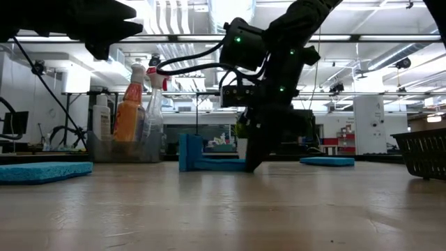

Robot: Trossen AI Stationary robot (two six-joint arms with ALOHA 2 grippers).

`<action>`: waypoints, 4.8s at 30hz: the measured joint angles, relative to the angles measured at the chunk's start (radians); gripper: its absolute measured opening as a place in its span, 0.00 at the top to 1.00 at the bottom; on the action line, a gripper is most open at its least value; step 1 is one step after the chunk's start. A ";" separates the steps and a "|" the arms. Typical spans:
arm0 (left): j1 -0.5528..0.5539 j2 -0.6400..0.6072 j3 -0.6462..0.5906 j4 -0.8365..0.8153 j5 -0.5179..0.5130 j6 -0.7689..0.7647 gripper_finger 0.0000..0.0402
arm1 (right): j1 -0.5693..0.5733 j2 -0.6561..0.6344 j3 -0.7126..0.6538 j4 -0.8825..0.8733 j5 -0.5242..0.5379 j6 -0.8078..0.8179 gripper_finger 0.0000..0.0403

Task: Pick & Place Kitchen Items
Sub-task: Put the blue sponge into the black bin

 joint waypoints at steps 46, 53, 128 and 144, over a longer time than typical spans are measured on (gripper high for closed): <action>-0.002 0.000 0.000 -0.083 0.010 -0.076 0.55 | 0.098 -0.086 0.016 0.199 -0.053 0.080 0.48; -0.002 0.000 -0.001 -0.081 0.010 -0.076 0.55 | 0.087 -0.081 0.016 0.167 -0.025 0.031 0.17; -0.001 0.000 -0.001 -0.100 0.011 -0.099 0.55 | -0.174 -0.043 -0.002 -0.102 -0.108 0.073 0.95; -0.001 0.000 -0.001 -0.105 0.011 -0.106 0.55 | 0.045 -0.414 -0.003 -0.691 -0.051 0.201 0.95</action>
